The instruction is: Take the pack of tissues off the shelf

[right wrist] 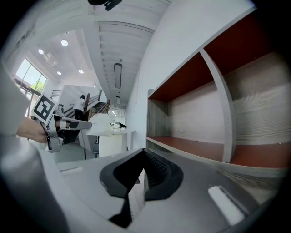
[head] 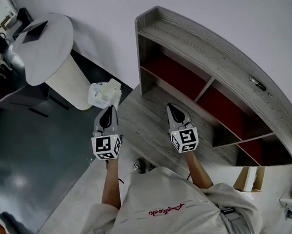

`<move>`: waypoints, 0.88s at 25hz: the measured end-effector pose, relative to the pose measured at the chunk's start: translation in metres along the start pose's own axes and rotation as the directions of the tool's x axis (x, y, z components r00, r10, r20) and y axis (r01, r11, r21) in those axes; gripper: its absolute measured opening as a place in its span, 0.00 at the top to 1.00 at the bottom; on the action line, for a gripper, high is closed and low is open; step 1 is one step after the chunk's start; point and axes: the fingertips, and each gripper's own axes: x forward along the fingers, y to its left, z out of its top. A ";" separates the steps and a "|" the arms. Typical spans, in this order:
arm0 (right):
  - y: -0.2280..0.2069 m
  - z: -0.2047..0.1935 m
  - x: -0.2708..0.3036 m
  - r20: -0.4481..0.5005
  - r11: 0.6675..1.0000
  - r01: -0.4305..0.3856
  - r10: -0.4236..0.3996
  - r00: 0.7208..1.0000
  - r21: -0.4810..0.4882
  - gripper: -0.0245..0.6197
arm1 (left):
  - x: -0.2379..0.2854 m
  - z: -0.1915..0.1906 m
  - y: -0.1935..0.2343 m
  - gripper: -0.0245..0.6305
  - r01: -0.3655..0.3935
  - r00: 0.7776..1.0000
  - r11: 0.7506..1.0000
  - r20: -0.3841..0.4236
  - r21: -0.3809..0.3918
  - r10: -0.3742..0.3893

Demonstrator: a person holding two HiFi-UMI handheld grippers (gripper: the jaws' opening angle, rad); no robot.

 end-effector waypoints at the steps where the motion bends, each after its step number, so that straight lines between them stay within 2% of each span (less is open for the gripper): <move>1: 0.003 0.001 0.002 0.001 1.000 -0.007 0.007 1.000 -0.003 0.95 | -0.004 -0.001 0.004 0.96 -0.009 1.000 1.000 -0.003 -0.002 0.009; 10: 0.019 0.015 0.009 0.016 0.999 -0.036 0.037 0.999 -0.028 0.95 | -0.027 -0.009 0.031 0.96 -0.073 0.997 0.997 -0.016 -0.018 0.073; 22: 0.017 0.017 0.001 0.020 0.999 -0.013 0.013 1.000 -0.029 0.95 | -0.026 -0.011 0.034 0.96 -0.067 0.997 0.998 -0.025 -0.015 0.066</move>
